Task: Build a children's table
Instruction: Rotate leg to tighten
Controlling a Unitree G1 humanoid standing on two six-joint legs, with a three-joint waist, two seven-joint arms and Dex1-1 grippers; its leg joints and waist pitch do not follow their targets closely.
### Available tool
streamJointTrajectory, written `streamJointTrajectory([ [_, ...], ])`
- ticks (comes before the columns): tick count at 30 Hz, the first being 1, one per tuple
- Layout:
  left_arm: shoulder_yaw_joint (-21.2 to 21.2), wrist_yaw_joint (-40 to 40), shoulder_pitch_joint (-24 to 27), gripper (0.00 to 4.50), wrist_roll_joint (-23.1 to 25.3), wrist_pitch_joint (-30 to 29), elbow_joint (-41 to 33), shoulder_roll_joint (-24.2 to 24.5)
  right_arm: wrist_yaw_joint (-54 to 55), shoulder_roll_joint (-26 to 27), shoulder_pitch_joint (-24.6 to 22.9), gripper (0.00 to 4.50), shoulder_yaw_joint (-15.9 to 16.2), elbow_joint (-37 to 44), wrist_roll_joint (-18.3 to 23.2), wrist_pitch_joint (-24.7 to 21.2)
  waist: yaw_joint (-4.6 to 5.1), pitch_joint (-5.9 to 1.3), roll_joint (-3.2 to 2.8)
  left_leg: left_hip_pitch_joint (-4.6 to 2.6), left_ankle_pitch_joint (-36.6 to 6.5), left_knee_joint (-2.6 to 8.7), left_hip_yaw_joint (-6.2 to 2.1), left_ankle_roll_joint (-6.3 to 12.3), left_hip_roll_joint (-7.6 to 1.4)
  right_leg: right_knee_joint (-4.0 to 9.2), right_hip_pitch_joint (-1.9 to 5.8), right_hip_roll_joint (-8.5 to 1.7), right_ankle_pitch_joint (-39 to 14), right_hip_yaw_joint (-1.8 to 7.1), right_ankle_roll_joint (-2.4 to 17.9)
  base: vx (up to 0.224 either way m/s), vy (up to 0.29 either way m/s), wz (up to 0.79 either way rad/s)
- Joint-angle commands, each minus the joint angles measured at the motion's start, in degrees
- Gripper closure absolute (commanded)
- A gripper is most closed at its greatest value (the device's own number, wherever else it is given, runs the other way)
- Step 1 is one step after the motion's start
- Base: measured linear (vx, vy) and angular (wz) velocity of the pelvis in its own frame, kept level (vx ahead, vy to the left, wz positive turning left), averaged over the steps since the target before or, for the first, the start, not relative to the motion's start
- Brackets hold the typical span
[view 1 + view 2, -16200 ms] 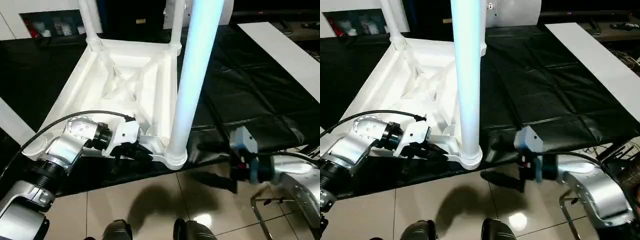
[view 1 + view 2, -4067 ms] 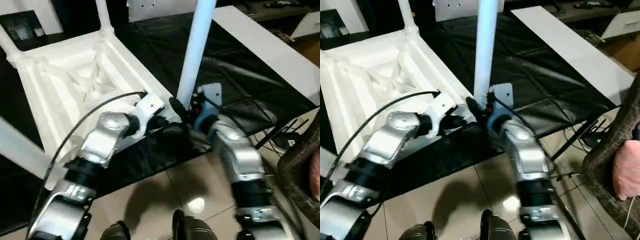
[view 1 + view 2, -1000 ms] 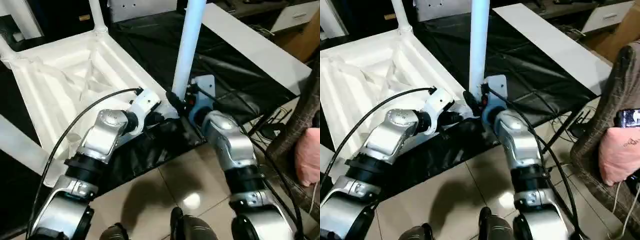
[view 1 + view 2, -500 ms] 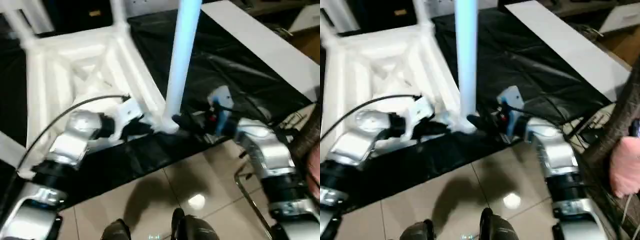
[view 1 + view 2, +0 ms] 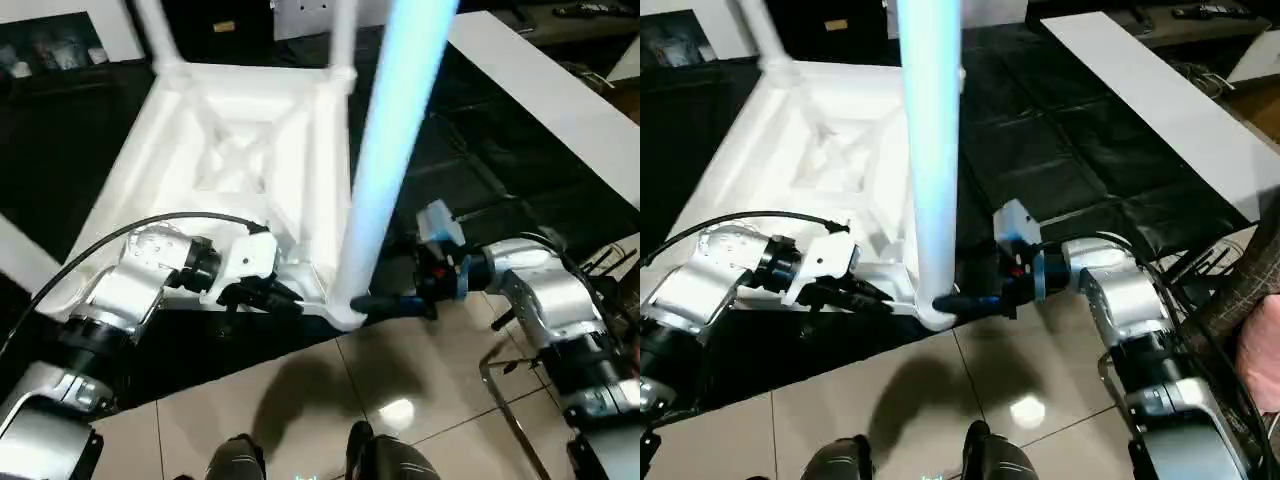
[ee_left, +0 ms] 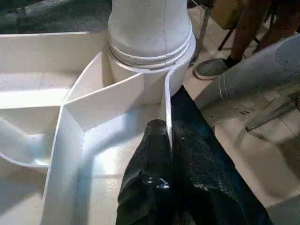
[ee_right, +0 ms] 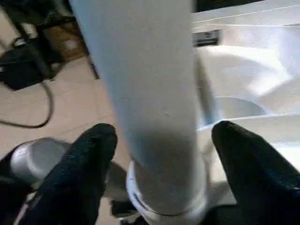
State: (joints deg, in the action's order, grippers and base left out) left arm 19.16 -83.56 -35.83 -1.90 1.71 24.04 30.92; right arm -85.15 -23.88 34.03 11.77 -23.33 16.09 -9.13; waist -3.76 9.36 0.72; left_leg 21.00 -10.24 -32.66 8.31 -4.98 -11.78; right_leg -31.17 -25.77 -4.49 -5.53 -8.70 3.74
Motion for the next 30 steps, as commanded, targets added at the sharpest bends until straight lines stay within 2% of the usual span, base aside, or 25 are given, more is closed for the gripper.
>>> streamJointTrajectory([
  [1,4.0,-2.7,-0.5,4.5,2.3,1.8,0.7,-0.7,-3.1,-0.3,0.9,1.16,1.2,-0.8,0.0,0.7,0.3,-5.01,0.23,-0.05,-6.6,3.07,0.62,7.25,-1.22,2.87,5.24,-3.7,-22.1,3.78,7.3,0.0,0.0,0.0],
  [6,4.3,-3.0,-1.0,4.5,2.4,2.6,1.4,-1.0,-5.5,0.4,2.1,1.61,2.4,-2.5,0.3,0.5,0.17,-5.27,0.05,0.0,-5.3,2.94,0.62,7.46,-1.21,2.62,5.32,-3.67,-20.2,3.76,8.1,0.0,0.0,0.0],
  [9,4.4,-3.3,-1.2,4.5,2.4,3.2,1.9,-1.1,-6.5,0.8,2.6,1.77,2.7,-3.6,0.3,0.6,0.09,-5.3,0.18,0.02,-5.1,2.92,0.66,7.64,-1.21,2.51,5.34,-3.67,-20.0,3.77,8.3,0.0,0.0,0.0],
  [12,4.6,-3.5,-1.4,4.5,2.4,3.8,2.5,-1.0,-7.3,0.6,2.8,2.09,3.5,-3.9,1.0,-0.3,-0.12,-5.32,0.2,-0.01,-4.8,2.88,0.69,7.8,-1.22,2.53,5.34,-3.64,-19.7,3.8,8.3,0.0,0.0,0.0],
  [13,4.6,-3.5,-1.4,4.5,2.4,3.9,2.6,-1.0,-7.3,0.5,2.8,2.14,3.8,-3.9,1.2,-0.4,-0.23,-5.29,0.04,-0.09,-4.9,2.94,0.66,7.8,-1.3,2.51,5.29,-3.66,-19.9,3.79,8.3,0.0,0.0,0.0],
  [15,4.7,-3.5,-1.4,4.5,2.5,4.0,2.8,-0.9,-7.4,0.2,2.9,2.19,4.3,-3.9,1.4,-0.6,-0.35,-5.29,0.15,-0.13,-5.0,2.95,0.67,7.63,-1.36,2.51,5.27,-3.65,-20.1,3.8,8.3,0.0,0.0,0.0],
  [16,4.7,-3.5,-1.4,4.5,2.5,4.1,2.9,-0.9,-7.4,0.2,2.9,2.37,4.6,-4.0,1.6,-0.6,-0.49,-5.27,0.11,-0.15,-5.3,2.97,0.66,7.31,-1.35,2.55,5.27,-3.69,-20.8,3.78,8.0,0.0,0.0,0.0],
  [22,4.3,-3.1,-1.4,4.5,2.3,3.5,3.2,-1.1,-7.4,0.1,2.6,2.48,5.3,-3.5,2.6,-1.8,-0.71,-5.43,0.12,-0.1,-4.6,2.9,0.7,7.22,-1.31,2.45,5.33,-3.59,-20.1,3.81,8.0,0.0,0.0,0.0],
  [24,3.2,-1.6,-1.4,4.5,1.8,1.2,3.1,-1.5,-7.0,0.6,1.5,2.5,4.0,-1.5,3.4,-4.8,-0.8,-5.52,0.07,-0.12,-4.3,2.86,0.67,7.32,-1.34,2.31,5.37,-3.59,-19.3,3.79,8.4,0.0,0.0,0.0],
  [27,2.8,-0.6,-1.5,4.5,1.8,0.2,2.9,-1.5,-6.4,0.9,0.9,2.5,3.3,-0.6,3.7,-5.9,-0.91,-5.5,0.07,-0.15,-4.3,2.87,0.68,7.26,-1.35,2.38,5.34,-3.6,-19.2,3.79,8.5,0.0,0.0,0.0],
  [28,1.6,2.1,-1.5,4.5,1.6,-2.4,2.6,-1.9,-3.1,1.6,-0.6,2.5,2.0,2.1,4.7,-8.2,-0.97,-5.38,0.21,-0.11,-4.4,2.92,0.76,6.91,-1.26,2.54,5.41,-3.57,-19.9,3.84,7.9,0.0,0.0,0.0],
  [30,0.4,4.3,-1.5,4.5,1.1,-4.9,2.1,-2.4,1.0,2.5,-2.5,2.5,1.0,5.0,5.7,-9.9,-0.95,-5.23,0.27,-0.11,-5.4,3.01,0.7,6.27,-1.16,2.94,5.39,-3.65,-23.0,3.66,6.7,0.0,0.0,0.0],
])
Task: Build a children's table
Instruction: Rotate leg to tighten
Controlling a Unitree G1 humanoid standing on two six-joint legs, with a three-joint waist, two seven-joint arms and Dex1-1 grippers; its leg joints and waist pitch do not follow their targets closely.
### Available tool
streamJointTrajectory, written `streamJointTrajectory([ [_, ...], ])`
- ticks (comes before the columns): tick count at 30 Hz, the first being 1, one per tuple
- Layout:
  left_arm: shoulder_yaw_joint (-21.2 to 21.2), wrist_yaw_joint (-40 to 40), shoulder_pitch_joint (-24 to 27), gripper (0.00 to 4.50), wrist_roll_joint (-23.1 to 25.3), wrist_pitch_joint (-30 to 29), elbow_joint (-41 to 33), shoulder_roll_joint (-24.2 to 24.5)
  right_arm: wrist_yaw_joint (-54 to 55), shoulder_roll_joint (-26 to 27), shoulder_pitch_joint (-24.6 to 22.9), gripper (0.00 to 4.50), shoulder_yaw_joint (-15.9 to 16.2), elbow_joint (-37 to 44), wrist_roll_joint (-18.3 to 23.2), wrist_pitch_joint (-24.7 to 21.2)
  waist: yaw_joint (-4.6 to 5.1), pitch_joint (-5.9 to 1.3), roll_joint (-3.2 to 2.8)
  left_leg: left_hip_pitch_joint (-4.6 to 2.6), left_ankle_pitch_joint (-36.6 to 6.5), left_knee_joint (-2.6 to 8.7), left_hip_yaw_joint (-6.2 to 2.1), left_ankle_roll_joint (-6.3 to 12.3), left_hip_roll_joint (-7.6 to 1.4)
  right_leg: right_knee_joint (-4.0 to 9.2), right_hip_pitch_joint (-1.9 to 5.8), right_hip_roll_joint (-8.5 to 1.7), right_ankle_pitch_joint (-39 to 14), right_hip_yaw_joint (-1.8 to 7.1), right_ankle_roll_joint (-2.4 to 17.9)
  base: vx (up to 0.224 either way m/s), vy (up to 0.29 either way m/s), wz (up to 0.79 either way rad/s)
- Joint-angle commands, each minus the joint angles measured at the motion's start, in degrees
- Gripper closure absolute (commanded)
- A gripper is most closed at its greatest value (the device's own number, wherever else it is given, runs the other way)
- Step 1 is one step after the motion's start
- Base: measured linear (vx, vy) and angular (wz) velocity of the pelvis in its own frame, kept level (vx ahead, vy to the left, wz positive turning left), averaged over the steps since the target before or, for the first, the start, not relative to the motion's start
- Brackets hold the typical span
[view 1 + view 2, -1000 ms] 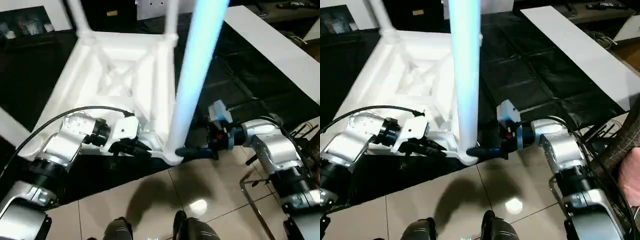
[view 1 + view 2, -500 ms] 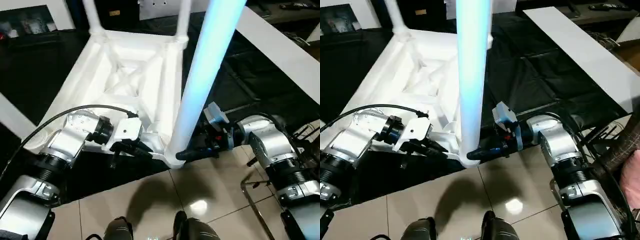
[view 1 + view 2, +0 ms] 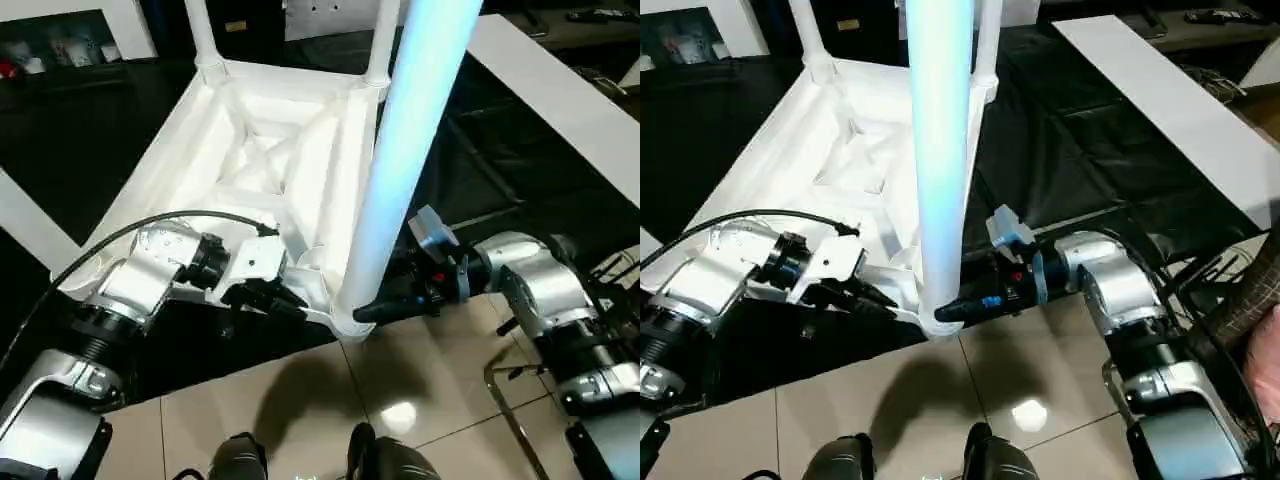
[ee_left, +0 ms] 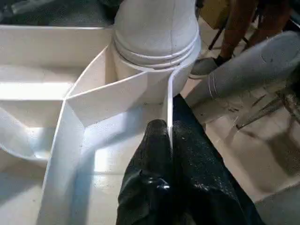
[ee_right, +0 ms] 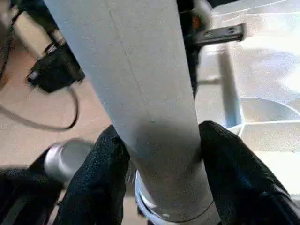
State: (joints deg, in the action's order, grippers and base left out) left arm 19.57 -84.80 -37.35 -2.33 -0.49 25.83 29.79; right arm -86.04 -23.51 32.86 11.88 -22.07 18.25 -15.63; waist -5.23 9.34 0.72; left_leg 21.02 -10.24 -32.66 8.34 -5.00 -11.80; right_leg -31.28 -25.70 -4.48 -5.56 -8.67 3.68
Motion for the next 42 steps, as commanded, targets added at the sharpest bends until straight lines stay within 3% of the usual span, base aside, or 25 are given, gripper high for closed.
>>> streamJointTrajectory([
  [1,-0.5,6.5,0.1,4.5,1.2,-4.0,-0.1,-1.5,3.3,2.4,-2.0,2.5,0.6,4.5,3.7,-3.7,0.54,-5.06,0.4,-0.07,-6.1,3.08,0.69,5.45,-0.94,3.47,5.34,-3.72,-25.4,3.57,5.5,0.0,0.0,0.0],
  [7,-3.2,14.3,0.6,4.5,1.5,-12.9,-3.6,-3.8,14.4,6.2,-5.0,2.5,-1.2,7.5,0.9,-4.2,1.54,-3.8,0.12,-1.27,-12.6,3.21,0.58,2.55,-0.16,6.57,4.83,-3.85,-40.1,2.24,-1.2,0.0,0.0,0.0],
  [9,-4.4,18.9,0.6,4.5,1.9,-17.6,-5.4,-5.9,22.0,9.5,-5.4,2.5,-2.3,8.0,-1.4,-5.0,2.87,-4.02,0.02,-0.64,-13.9,3.24,-0.1,1.69,-0.04,7.06,5.85,-3.68,-40.8,0.92,-3.5,0.0,0.0,0.0],
  [12,-5.6,24.3,0.2,4.5,2.3,-21.9,-6.5,-8.7,31.1,13.7,-4.7,2.51,-3.7,7.6,-2.8,-6.8,5.36,-3.47,-1.28,-0.32,-23.1,4.23,-1.85,2.04,-2.51,7.61,7.31,-3.58,-38.8,-1.61,-4.9,-0.049,0.046,-0.19],
  [13,-5.9,25.7,0.1,4.5,2.3,-23.3,-6.8,-9.5,33.3,14.8,-4.4,2.51,-3.9,7.4,-3.1,-7.0,5.51,-3.48,-1.81,-0.12,-26.6,4.98,-2.55,2.08,-3.86,5.83,7.95,-3.69,-35.7,-1.13,-4.1,0.0,0.0,0.0],
  [14,-6.1,26.4,0.1,4.5,2.3,-24.1,-7.0,-9.9,34.5,15.4,-4.3,2.51,-3.9,7.4,-3.3,-7.0,5.4,-3.11,-2.08,0.28,-34.8,7.4,-4.32,1.43,-7.01,-0.97,8.18,-4.08,-23.8,2.0,-0.3,0.0,0.0,0.0],
  [15,-6.7,29.2,-0.4,4.5,2.7,-25.5,-6.7,-11.3,39.7,17.8,-3.1,2.51,-4.9,6.0,-4.0,-7.4,5.21,-2.52,-1.69,-1.48,-39.2,7.86,-3.41,0.37,-5.91,-0.65,6.09,-4.26,-21.1,3.77,2.4,0.0,0.0,0.0],
  [16,-7.2,32.0,-0.9,4.5,3.3,-27.0,-6.5,-12.6,45.0,20.4,-2.0,2.51,-6.2,4.5,-4.6,-7.7,6.25,-2.23,0.26,-1.89,-36.5,5.82,-2.32,0.24,-2.73,3.15,5.04,-4.35,-31.0,3.56,0.3,0.054,-0.019,0.08],
  [17,-7.8,34.3,-1.5,4.5,3.8,-27.8,-6.0,-13.6,49.1,22.5,-0.9,2.51,-7.4,3.2,-5.0,-7.9,5.64,-2.11,1.42,-5.48,-21.3,-0.6,0.75,-0.01,4.05,10.11,1.25,-3.95,-54.6,0.2,-6.4,0.054,-0.019,0.08],
  [18,-8.8,37.8,-2.3,4.5,4.5,-28.9,-5.5,-15.1,55.1,25.4,0.7,2.51,-9.2,1.0,-5.7,-7.9,6.41,-2.65,0.97,-2.54,-15.0,-1.57,0.49,1.62,4.09,10.43,4.61,-4.72,-58.4,-2.07,-11.3,0.053,-0.035,-0.15],
  [19,-10.2,42.2,-3.4,4.5,5.1,-29.7,-4.6,-17.0,63.3,29.1,2.8,2.51,-11.8,-2.2,-6.4,-8.0,6.77,-3.02,-0.45,-1.38,-15.1,-0.42,-0.16,2.3,2.67,11.3,6.51,-4.25,-54.8,-3.62,-12.8,-0.005,0.012,-0.45],
  [20,-10.6,43.7,-3.7,4.5,5.3,-29.9,-4.5,-17.7,66.3,30.3,3.5,2.51,-12.9,-3.3,-6.7,-8.2,7.09,-3.59,-3.23,2.63,-20.4,2.3,-4.35,3.21,-4.43,1.38,11.53,-5.22,-34.2,-2.82,-9.5,-0.005,0.012,-0.45],
  [21,-10.9,45.0,-4.1,4.5,5.3,-29.9,-4.2,-18.4,67.7,31.7,4.5,2.51,-13.4,-5.0,-6.4,-7.0,6.61,-4.13,-4.13,2.34,-24.5,4.27,-6.04,2.71,-6.92,-4.55,10.74,-5.43,-18.0,1.26,-3.8,0.005,0.057,-0.48],
  [22,-11.2,46.4,-4.5,4.5,5.4,-29.8,-3.9,-19.2,68.5,33.1,5.5,2.51,-13.4,-6.7,-6.4,-5.3,7.39,-2.92,-2.72,-1.02,-31.1,5.95,-5.44,3.05,-5.61,-3.88,6.2,-4.3,-7.9,3.57,1.0,0.03,0.007,-0.24],
  [23,-11.2,46.4,-4.5,4.5,5.4,-29.8,-3.9,-19.2,68.5,33.1,5.5,2.51,-13.4,-6.7,-6.4,-5.3,6.13,-2.66,-0.03,-3.26,-26.4,1.95,-2.06,-0.69,1.23,5.48,4.27,-4.01,-35.8,1.7,-3.5,0.03,0.007,-0.24],
  [24,-11.2,46.9,-4.6,4.5,5.3,-29.8,-3.9,-19.4,69.0,33.7,5.8,1.95,-13.1,-7.4,-6.9,-3.8,5.61,-2.36,0.69,-5.14,-19.5,-0.83,0.25,0.29,4.51,8.72,1.53,-3.74,-48.5,0.58,-7.3,0.083,-0.023,0.12],
  [25,-11.2,47.1,-4.7,4.5,5.2,-29.8,-4.0,-19.5,70.1,34.3,6.0,1.95,-13.3,-8.0,-7.3,-2.8,5.78,-2.81,1.44,-1.33,-13.3,-1.47,0.48,2.61,5.36,8.1,5.3,-4.29,-55.6,0.27,-12.1,0.101,-0.014,-0.12],
  [26,-10.8,46.8,-4.5,4.5,5.4,-29.4,-4.4,-19.3,71.0,34.7,6.1,1.78,-13.4,-8.4,-7.6,-1.4,5.64,-3.93,0.02,0.74,-9.9,0.21,-0.49,3.57,3.58,8.57,7.7,-3.91,-48.1,-0.85,-15.5,0.101,-0.014,-0.12],
  [27,-10.7,46.8,-4.4,4.5,5.6,-29.3,-4.8,-19.2,71.8,35.1,6.2,1.78,-13.7,-8.8,-8.0,-0.6,5.52,-4.36,-0.9,0.56,-8.6,1.1,-1.24,4.35,2.11,8.11,7.78,-4.27,-41.4,-0.51,-14.9,0.07,0.006,-0.28],
  [28,-10.3,45.9,-3.8,4.5,6.1,-28.9,-5.5,-18.5,71.6,34.9,5.9,1.7,-13.9,-8.5,-8.7,0.3,5.84,-4.93,-1.74,0.69,-3.4,1.71,-3.14,5.28,-0.96,5.54,8.04,-4.82,-26.2,-0.08,-9.5,0.058,0.031,-0.01],
  [29,-10.1,45.3,-3.5,4.5,6.2,-28.7,-5.8,-17.9,71.0,34.5,5.5,1.7,-13.8,-7.9,-8.8,0.6,5.95,-4.79,-1.79,-0.14,0.0,2.05,-3.25,6.02,-2.04,3.74,6.42,-4.84,-15.1,0.84,-1.5,0.058,0.031,-0.01],
  [30,-9.9,44.5,-2.9,4.5,6.4,-28.6,-6.3,-17.1,70.1,33.8,4.9,1.58,-13.8,-7.1,-9.0,1.0,6.07,-4.31,-0.68,-0.14,-2.2,2.24,-2.1,4.75,-0.19,4.41,5.82,-3.9,-17.8,0.77,1.5,0.0,0.0,0.0],
  [31,-9.6,43.8,-2.3,4.5,6.5,-27.9,-6.7,-16.2,68.7,32.8,4.1,1.46,-13.7,-5.9,-9.1,1.5,5.93,-4.12,-0.65,0.0,-4.8,2.25,-1.61,3.87,0.51,4.55,6.17,-4.09,-23.8,0.92,2.6,0.0,0.0,0.0],
  [39,-9.0,38.3,0.4,4.5,6.6,-21.6,-6.3,-8.8,55.7,22.9,-7.2,0.88,-11.4,10.5,-4.8,0.4,5.23,-4.78,-1.08,0.22,-0.9,2.14,-1.67,7.21,-0.3,3.93,6.46,-4.12,-19.7,1.24,4.5,0.0,0.0,0.0],
  [42,-9.2,37.6,-0.2,4.5,7.7,-17.4,-3.0,-6.1,51.9,19.8,-11.6,0.54,-11.1,17.0,-2.8,-1.7,4.99,-4.42,-0.89,0.0,-3.3,2.3,-1.48,6.19,-0.04,4.93,6.36,-3.81,-24.0,1.0,1.7,0.0,0.0,0.0],
])
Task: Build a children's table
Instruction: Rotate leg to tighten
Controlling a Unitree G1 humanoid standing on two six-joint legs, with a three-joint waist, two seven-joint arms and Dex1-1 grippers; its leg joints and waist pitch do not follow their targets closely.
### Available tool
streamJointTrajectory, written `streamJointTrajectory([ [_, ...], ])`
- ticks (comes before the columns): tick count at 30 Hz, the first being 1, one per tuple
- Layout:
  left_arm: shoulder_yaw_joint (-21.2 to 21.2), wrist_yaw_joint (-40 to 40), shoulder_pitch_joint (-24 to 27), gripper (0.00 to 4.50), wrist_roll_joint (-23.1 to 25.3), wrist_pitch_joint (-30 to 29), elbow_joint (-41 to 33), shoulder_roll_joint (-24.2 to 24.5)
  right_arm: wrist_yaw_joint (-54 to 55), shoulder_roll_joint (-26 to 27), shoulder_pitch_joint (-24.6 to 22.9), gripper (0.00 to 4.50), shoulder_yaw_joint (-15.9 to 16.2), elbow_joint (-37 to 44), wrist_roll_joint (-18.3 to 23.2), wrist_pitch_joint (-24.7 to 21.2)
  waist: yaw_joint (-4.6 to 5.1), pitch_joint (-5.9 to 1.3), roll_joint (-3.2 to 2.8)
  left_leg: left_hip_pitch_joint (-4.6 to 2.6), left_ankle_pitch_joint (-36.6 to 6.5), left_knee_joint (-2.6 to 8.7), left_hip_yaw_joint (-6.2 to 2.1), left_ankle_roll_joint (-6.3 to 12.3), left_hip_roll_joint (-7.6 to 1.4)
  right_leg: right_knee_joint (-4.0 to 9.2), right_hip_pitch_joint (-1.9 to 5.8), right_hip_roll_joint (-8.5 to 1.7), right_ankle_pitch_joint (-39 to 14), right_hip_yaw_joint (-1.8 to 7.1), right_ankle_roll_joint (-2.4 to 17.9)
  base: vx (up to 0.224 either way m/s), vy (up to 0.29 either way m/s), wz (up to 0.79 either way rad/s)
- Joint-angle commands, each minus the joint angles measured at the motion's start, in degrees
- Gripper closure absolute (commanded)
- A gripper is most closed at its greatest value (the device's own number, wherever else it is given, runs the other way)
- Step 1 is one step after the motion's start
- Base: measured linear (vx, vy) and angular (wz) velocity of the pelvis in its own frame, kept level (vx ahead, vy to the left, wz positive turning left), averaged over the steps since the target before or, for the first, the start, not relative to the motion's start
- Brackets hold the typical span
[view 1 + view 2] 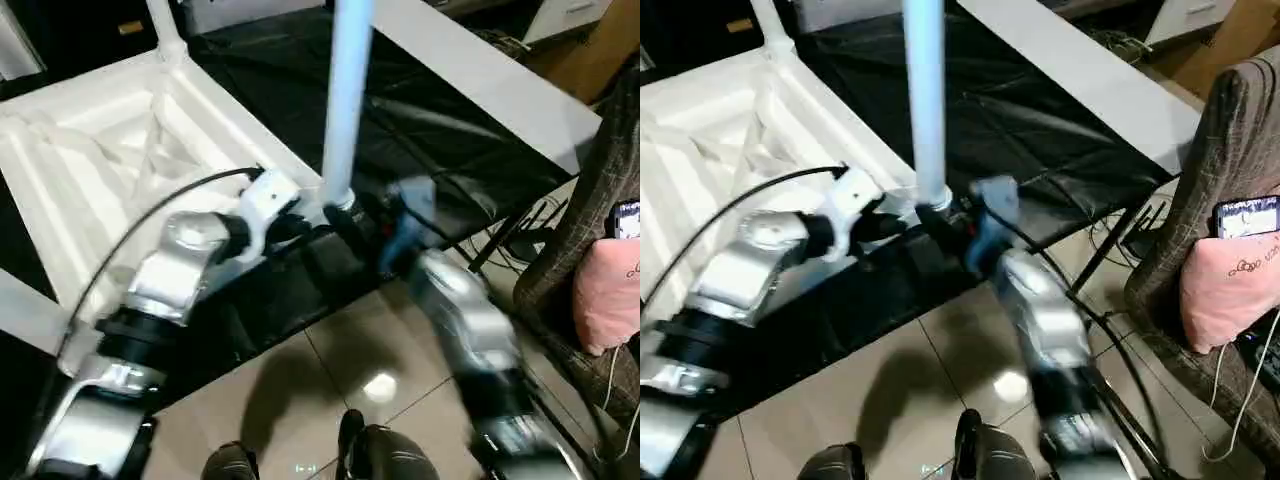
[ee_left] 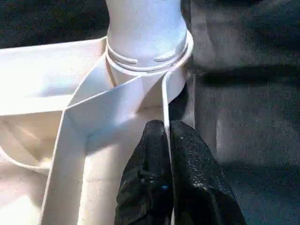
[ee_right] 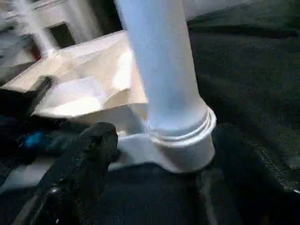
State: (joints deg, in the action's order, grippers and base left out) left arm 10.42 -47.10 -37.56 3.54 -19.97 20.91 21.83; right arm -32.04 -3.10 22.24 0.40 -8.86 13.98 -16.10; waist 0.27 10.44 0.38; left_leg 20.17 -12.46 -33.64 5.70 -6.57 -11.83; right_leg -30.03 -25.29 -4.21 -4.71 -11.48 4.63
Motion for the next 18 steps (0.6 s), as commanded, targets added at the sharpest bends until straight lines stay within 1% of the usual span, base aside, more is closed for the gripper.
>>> streamJointTrajectory([
  [1,0.0,0.0,-0.5,4.5,2.6,4.8,3.9,3.1,-3.6,-1.8,-2.8,0.45,0.8,6.5,2.2,-2.1,-0.45,-5.28,-0.46,0.92,-2.9,3.39,1.2,6.94,0.12,4.15,5.93,-3.97,-27.6,3.57,-0.6,0.0,0.0,0.0],
  [2,0.1,0.1,-0.6,4.5,2.7,5.5,4.4,3.4,-3.9,-2.2,-3.3,0.45,0.9,7.2,2.5,-2.4,-0.49,-5.12,-0.53,0.61,-4.7,3.43,1.22,6.19,0.37,4.87,5.79,-3.86,-30.5,3.31,-2.4,0.0,0.0,0.0],
  [3,-0.2,1.1,-0.9,4.5,3.1,6.5,5.6,3.8,-4.2,-2.7,-4.4,0.28,1.1,8.8,2.9,-2.7,-0.31,-5.11,-0.5,0.61,-5.6,3.49,1.16,5.81,0.28,4.94,5.8,-3.95,-31.5,3.17,-2.9,0.0,0.0,0.0],
  [4,-0.6,1.7,-1.2,4.5,2.9,7.7,6.8,4.2,-4.1,-3.2,-5.7,0.18,1.1,10.6,3.4,-3.3,0.01,-4.95,-0.62,0.37,-7.7,3.41,1.13,4.93,0.33,5.78,5.63,-3.92,-34.1,2.63,-4.5,0.0,0.0,0.0],
  [5,-0.9,1.7,-1.3,4.5,2.6,8.4,7.3,4.2,-3.9,-3.3,-6.2,0.18,1.0,11.4,3.7,-3.7,0.05,-4.9,-0.54,0.34,-8.1,3.43,1.1,4.8,0.42,6.09,5.68,-3.85,-34.8,2.4,-5.1,0.0,0.0,0.0],
  [6,-1.8,1.2,-1.4,4.5,1.6,9.2,7.4,4.4,-3.0,-3.3,-7.3,0.05,0.6,13.2,4.4,-5.2,0.09,-5.02,-0.59,0.29,-8.3,3.4,1.15,4.72,0.44,6.25,5.74,-3.86,-35.1,2.2,-5.6,0.0,0.0,0.0],
  [7,-2.5,-0.5,-1.2,4.23,0.1,10.5,7.0,4.7,-2.0,-3.3,-8.4,0.03,0.3,15.0,4.9,-6.5,0.12,-5.2,-0.75,0.6,-7.6,3.52,0.9,4.7,0.17,6.4,6.19,-3.96,-33.8,1.96,-6.2,0.0,0.0,0.0],
  [8,-2.5,-0.5,-1.1,4.07,0.1,10.5,7.0,4.7,-1.9,-3.3,-8.4,0.01,0.3,15.1,4.9,-6.6,0.16,-5.29,-0.69,0.72,-7.4,3.6,0.75,4.7,-0.03,6.25,6.22,-3.99,-32.8,1.97,-6.1,0.0,0.0,0.0],
  [9,-3.8,-1.9,-0.3,3.96,-1.6,11.4,5.4,5.3,-0.7,-3.2,-10.1,0.0,0.2,17.9,5.8,-9.0,0.38,-5.19,-0.68,0.61,-7.5,3.63,0.66,4.54,-0.18,6.27,5.97,-3.98,-32.3,2.06,-5.8,0.0,0.0,0.0],
  [10,-4.3,-3.3,0.3,3.91,-3.0,11.9,4.4,5.5,-0.4,-3.3,-11.0,0.0,0.4,19.4,6.1,-9.9,0.5,-5.32,-0.62,0.55,-7.6,3.57,0.75,4.45,-0.09,6.2,5.95,-4.09,-32.1,2.1,-5.6,0.0,0.0,0.0],
  [11,-4.5,-3.8,0.6,3.86,-3.7,12.1,3.9,5.6,-0.4,-3.3,-11.3,0.0,0.4,20.0,6.2,-10.4,0.53,-5.5,-0.67,0.8,-6.9,3.63,0.71,4.47,-0.15,5.83,6.2,-4.3,-30.9,2.27,-5.0,0.0,0.0,0.0],
  [12,-5.6,-3.9,1.8,3.7,-5.1,13.7,2.0,5.5,0.2,-3.4,-12.0,0.0,0.7,21.1,6.0,-11.3,0.48,-5.69,-0.74,0.64,-6.5,3.57,0.77,4.65,-0.24,5.64,5.99,-4.33,-30.0,2.42,-4.4,0.0,0.0,0.0],
  [13,-7.0,-3.2,3.1,3.7,-6.6,12.9,-0.2,5.2,0.9,-3.5,-12.6,0.0,1.0,22.1,5.6,-12.2,0.37,-5.78,-0.69,0.45,-4.7,3.59,0.88,4.81,-0.54,4.9,5.71,-4.39,-27.0,2.89,-2.1,0.0,0.0,0.0],
  [14,-8.6,-1.9,4.5,3.6,-7.8,11.0,-2.8,4.7,2.1,-3.5,-13.1,0.0,1.2,23.1,5.1,-13.8,0.29,-5.75,-0.69,0.54,-3.9,3.6,0.92,4.94,-0.54,4.64,5.65,-4.38,-26.0,3.02,-1.3,0.0,0.0,0.0],
  [15,-9.7,-0.3,5.9,3.43,-8.5,9.3,-5.0,4.3,3.3,-3.7,-13.7,0.0,1.5,24.2,4.4,-15.5,0.3,-5.86,-0.69,0.61,-3.0,3.57,0.91,4.84,-0.73,4.19,5.75,-4.36,-24.8,3.14,-0.4,0.0,0.0,0.0],
  [16,-10.3,0.6,6.6,3.43,-8.7,8.1,-6.1,4.0,4.0,-3.8,-14.0,0.0,1.7,24.8,4.0,-16.5,0.12,-5.92,-0.75,0.55,-1.2,3.45,0.89,5.01,-0.91,3.68,5.6,-4.31,-22.9,3.34,0.6,0.0,0.0,0.0],
  [17,-11.5,2.2,8.7,3.43,-9.7,6.4,-8.9,3.2,5.2,-4.0,-14.5,0.0,2.0,25.8,3.3,-17.6,-0.05,-6.08,-0.83,0.62,-0.1,3.34,0.89,5.82,-0.74,3.55,5.71,-4.18,-22.0,3.37,0.8,0.0,0.0,0.0],
  [18,-12.8,3.9,11.4,3.43,-11.0,4.9,-12.3,2.0,6.6,-4.3,-15.2,0.0,2.4,26.9,1.9,-18.2,-0.17,-6.4,-1.09,0.59,1.1,3.19,0.84,5.8,-0.92,3.0,5.89,-4.34,-20.5,3.53,1.4,0.0,0.0,0.0],
])
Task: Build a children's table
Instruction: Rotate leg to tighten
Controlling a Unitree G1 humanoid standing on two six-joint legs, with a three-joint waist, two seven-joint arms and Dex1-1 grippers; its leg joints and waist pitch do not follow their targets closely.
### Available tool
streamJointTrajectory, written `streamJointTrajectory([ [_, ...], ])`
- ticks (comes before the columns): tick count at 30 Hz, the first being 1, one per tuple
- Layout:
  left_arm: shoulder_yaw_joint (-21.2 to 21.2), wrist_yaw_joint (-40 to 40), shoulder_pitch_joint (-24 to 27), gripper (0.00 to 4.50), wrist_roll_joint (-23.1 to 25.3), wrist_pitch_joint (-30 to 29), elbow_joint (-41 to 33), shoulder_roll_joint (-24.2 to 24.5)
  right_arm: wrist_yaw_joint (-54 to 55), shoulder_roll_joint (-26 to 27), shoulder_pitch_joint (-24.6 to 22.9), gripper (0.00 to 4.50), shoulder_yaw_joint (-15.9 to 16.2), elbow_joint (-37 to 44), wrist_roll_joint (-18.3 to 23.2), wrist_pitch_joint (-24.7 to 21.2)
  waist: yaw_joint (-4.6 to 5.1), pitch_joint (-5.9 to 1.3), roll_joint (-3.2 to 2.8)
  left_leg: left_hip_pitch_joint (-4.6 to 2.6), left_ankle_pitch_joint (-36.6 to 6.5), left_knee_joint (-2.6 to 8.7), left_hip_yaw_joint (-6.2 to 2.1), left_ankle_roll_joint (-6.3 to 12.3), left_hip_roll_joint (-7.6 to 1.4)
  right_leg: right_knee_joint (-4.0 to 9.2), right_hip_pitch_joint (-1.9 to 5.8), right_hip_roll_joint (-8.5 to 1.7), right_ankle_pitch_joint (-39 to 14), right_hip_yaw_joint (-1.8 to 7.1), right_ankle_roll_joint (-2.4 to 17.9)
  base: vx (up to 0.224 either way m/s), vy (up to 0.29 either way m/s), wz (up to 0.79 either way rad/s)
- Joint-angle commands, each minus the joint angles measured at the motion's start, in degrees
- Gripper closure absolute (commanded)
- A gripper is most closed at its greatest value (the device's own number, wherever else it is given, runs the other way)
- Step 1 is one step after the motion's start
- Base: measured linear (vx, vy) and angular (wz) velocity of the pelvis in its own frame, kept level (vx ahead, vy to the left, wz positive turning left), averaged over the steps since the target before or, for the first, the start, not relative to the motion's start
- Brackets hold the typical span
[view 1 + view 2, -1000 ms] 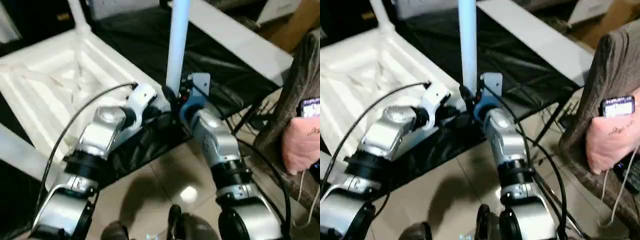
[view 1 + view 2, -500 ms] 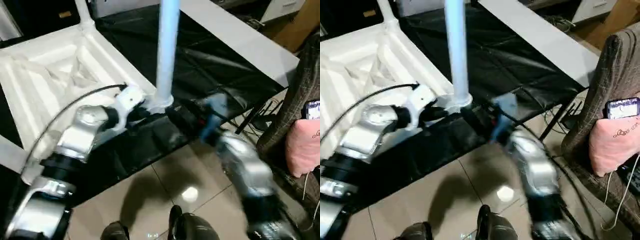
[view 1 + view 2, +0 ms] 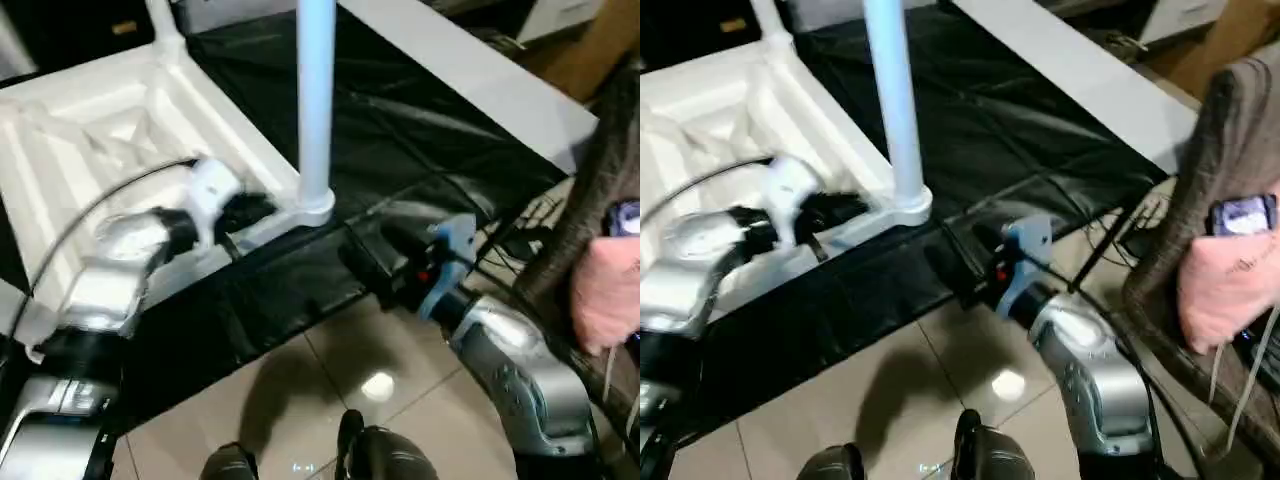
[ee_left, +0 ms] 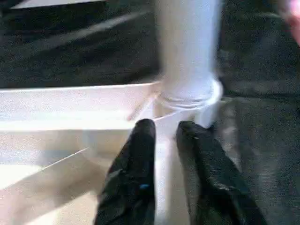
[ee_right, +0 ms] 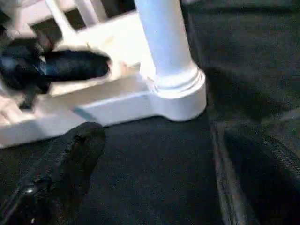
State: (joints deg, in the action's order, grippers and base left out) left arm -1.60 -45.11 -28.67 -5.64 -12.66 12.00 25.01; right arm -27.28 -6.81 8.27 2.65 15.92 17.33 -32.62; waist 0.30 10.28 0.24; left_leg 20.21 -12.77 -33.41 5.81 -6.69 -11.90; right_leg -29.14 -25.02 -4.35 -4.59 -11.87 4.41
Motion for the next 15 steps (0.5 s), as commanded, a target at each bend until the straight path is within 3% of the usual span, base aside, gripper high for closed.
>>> streamJointTrajectory([
  [1,-1.6,2.8,4.2,3.43,-2.8,-3.2,-5.5,-2.0,2.9,-0.8,-1.7,0.0,0.4,3.0,-2.2,-2.3,-0.42,-6.29,-0.66,0.73,5.4,2.87,0.74,7.02,-1.26,1.41,5.48,-4.17,-16.4,4.21,3.4,0.0,0.0,0.0],
  [2,-1.6,2.8,4.2,3.43,-2.8,-3.2,-5.5,-2.0,2.9,-0.8,-1.7,0.0,0.4,3.0,-2.2,-2.3,-0.54,-6.37,-0.68,0.69,5.8,2.83,0.8,7.63,-1.13,1.37,5.43,-4.05,-16.1,4.26,3.6,0.0,0.0,0.0],
  [3,-2.5,8.0,9.7,3.43,-3.0,-4.0,-12.8,-5.6,3.1,-1.9,-2.6,0.0,2.0,4.1,-3.8,-1.7,-0.76,-6.74,-1.11,0.64,6.4,2.58,0.79,8.18,-1.13,0.84,5.56,-4.07,-15.2,4.28,4.2,0.0,0.0,0.0],
  [5,-2.9,12.5,13.4,3.43,-2.7,-5.5,-18.0,-9.1,3.8,-1.8,-3.0,0.0,2.3,4.1,-4.4,-1.2,-0.73,-6.14,-0.65,0.94,5.2,2.69,1.13,8.91,-1.35,1.64,5.39,-4.05,-16.6,4.28,4.6,0.0,0.0,0.0],
  [6,-2.4,16.9,17.1,3.43,-1.2,-6.4,-23.5,-12.4,4.8,-1.5,-3.2,0.0,2.5,4.0,-5.1,-0.6,-1.44,-5.88,-0.04,3.85,4.4,3.08,-1.58,9.88,-0.46,0.02,7.84,-5.1,-15.5,1.96,5.2,0.0,0.0,0.0],
  [7,-2.3,19.9,18.9,3.43,0.0,-7.3,-25.9,-14.4,5.3,-1.3,-3.3,0.0,2.5,4.1,-5.3,-0.4,-0.63,-6.19,-1.09,3.38,5.3,3.1,-3.92,11.57,-1.99,-0.01,7.27,-4.44,-13.3,1.55,3.7,-0.02,-0.055,0.32],
  [8,-2.2,22.1,20.2,3.43,0.4,-7.3,-27.8,-15.9,5.8,-1.1,-3.3,0.0,2.7,4.3,-5.3,-0.6,-0.32,-6.03,-1.61,3.12,5.0,3.44,-5.46,12.3,-2.93,-1.1,6.93,-3.94,-13.4,1.36,4.0,-0.02,-0.055,0.32],
  [9,-2.4,24.8,21.6,3.43,0.7,-7.4,-29.8,-18.0,6.2,-0.9,-3.4,0.0,2.8,4.5,-5.4,-0.9,0.15,-5.53,-2.23,2.12,2.1,5.34,-8.86,14.84,-5.35,-4.02,6.09,-2.53,-17.2,2.15,4.7,-0.014,-0.111,0.52],
  [10,-2.6,27.0,22.7,3.43,1.1,-7.8,-31.4,-19.6,6.5,-0.8,-3.6,0.0,3.1,4.8,-5.4,-1.2,0.59,-4.64,-1.79,-0.46,-4.0,7.04,-12.4,17.89,-6.72,-7.6,3.26,-0.9,-22.9,4.19,9.7,0.004,-0.142,0.59],
  [11,-2.6,27.0,22.7,3.43,1.1,-7.8,-31.4,-19.6,6.5,-0.8,-3.6,0.0,3.1,4.8,-5.4,-1.2,0.28,-3.82,-1.75,0.43,-6.9,7.88,-13.07,17.48,-6.46,-8.86,3.42,-0.71,-24.2,4.97,11.2,0.004,-0.142,0.59],
  [12,-2.1,28.9,24.1,3.43,2.0,-8.2,-32.9,-20.8,6.5,-0.9,-3.7,0.0,3.5,5.0,-5.5,-1.2,-0.38,-3.44,-1.47,1.21,-10.9,8.68,-13.23,15.54,-6.39,-10.29,3.73,-0.57,-25.7,6.07,11.9,-0.035,-0.208,0.71],
  [13,-0.5,30.4,25.9,3.43,4.0,-9.4,-34.4,-21.3,6.5,-1.0,-3.9,0.0,3.9,4.9,-5.5,-1.0,-1.35,-3.29,-0.2,3.26,-16.6,8.45,-12.75,10.59,-5.43,-12.22,4.66,-1.38,-30.5,9.46,11.0,-0.05,-0.32,0.87],
  [14,-0.5,30.4,25.9,3.43,4.0,-9.4,-34.4,-21.3,6.5,-1.0,-3.9,0.0,3.9,4.9,-5.5,-1.0,-2.22,-3.24,3.12,1.54,-12.0,-5.42,-6.13,4.42,4.02,1.57,-0.81,-3.22,-53.7,10.82,8.6,-0.05,-0.32,0.87],
  [15,0.6,30.7,26.9,3.43,5.1,-9.9,-34.6,-21.3,6.5,-1.0,-4.0,0.0,4.1,4.7,-5.5,-0.8,-2.64,-1.63,4.56,-3.41,-12.2,-16.12,0.84,4.83,8.58,9.36,-9.12,-0.69,-71.3,4.36,1.6,-0.049,-0.408,1.05],
])
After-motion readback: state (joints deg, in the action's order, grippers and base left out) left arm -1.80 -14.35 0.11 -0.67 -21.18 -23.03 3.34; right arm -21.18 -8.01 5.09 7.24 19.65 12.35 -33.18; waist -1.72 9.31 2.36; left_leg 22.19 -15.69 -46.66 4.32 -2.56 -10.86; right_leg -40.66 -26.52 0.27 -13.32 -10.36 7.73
